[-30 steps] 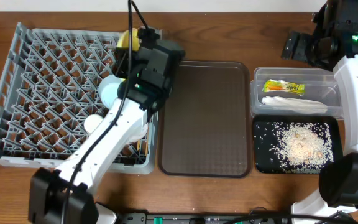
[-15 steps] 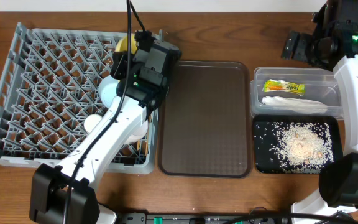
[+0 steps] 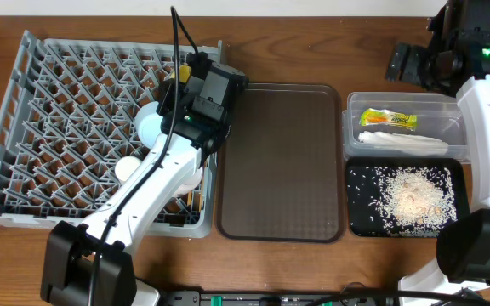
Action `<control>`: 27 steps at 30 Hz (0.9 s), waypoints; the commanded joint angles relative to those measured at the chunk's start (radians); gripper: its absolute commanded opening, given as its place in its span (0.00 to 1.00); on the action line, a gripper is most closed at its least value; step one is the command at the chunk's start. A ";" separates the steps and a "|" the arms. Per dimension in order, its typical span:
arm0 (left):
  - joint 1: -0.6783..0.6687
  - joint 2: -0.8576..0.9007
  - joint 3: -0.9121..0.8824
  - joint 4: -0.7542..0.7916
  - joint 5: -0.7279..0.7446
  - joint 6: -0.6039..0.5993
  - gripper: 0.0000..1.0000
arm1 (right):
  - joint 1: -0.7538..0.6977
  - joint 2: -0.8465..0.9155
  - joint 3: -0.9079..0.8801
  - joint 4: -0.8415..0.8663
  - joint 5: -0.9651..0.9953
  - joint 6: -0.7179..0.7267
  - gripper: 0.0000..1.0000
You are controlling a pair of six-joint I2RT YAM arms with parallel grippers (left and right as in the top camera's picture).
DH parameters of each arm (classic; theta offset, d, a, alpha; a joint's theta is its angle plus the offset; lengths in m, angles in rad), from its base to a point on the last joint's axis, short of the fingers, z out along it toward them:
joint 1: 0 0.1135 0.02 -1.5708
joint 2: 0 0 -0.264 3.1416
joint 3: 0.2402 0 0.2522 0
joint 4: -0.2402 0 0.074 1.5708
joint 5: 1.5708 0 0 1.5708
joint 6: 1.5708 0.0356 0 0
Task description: Sort waste into correct bins and load items into the dishwasher
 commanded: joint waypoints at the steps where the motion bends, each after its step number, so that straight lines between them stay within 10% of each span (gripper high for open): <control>1: 0.001 0.004 -0.003 0.002 -0.005 -0.018 0.46 | 0.001 -0.011 0.003 -0.001 0.006 -0.010 0.99; 12: 0.002 -0.065 0.003 0.208 -0.164 0.007 1.00 | 0.001 -0.011 0.003 0.000 0.006 -0.010 0.99; 27: 0.002 -0.369 0.005 0.059 0.616 -0.264 0.98 | 0.001 -0.011 0.003 0.000 0.006 -0.010 0.99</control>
